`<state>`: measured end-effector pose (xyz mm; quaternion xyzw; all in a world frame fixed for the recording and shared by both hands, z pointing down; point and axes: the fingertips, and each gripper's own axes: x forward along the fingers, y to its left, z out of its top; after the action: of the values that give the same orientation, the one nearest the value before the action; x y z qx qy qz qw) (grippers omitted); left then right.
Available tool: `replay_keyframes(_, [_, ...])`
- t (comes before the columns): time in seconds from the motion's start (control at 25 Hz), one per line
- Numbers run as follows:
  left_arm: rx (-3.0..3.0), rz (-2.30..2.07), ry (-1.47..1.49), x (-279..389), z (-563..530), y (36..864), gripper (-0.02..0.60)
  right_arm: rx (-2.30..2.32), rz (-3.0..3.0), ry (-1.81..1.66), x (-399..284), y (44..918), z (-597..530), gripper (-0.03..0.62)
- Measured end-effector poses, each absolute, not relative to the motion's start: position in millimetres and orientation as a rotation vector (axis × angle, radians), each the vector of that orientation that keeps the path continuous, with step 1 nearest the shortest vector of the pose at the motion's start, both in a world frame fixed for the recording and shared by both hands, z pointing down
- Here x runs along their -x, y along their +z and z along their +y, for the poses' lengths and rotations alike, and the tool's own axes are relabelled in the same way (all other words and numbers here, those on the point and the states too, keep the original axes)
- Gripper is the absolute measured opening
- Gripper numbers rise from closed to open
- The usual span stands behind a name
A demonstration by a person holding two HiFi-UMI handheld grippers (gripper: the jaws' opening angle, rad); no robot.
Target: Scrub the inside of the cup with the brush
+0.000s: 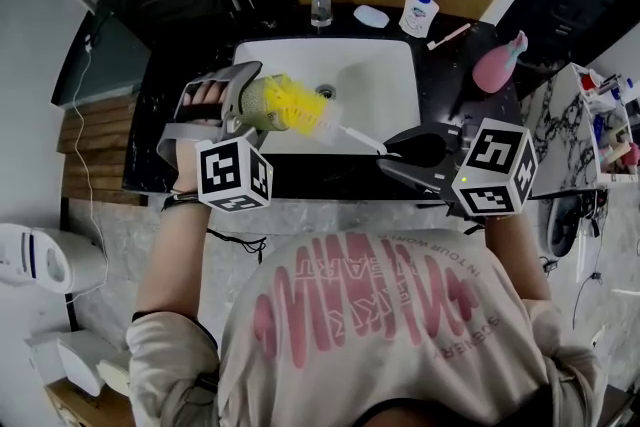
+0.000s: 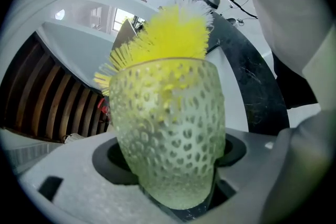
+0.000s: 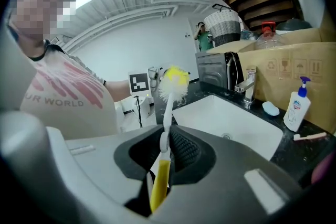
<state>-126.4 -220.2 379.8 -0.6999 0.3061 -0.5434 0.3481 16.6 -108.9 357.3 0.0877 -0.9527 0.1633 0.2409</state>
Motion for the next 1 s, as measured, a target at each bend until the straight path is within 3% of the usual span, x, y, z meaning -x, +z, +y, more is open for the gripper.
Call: replay_keyframes(1.0, [1.750,0.655,-1.414,107.0,-209.9,387.4,0.376,-0.239,-2.459,0.367,-19.7,370.1,-115.1,0.046])
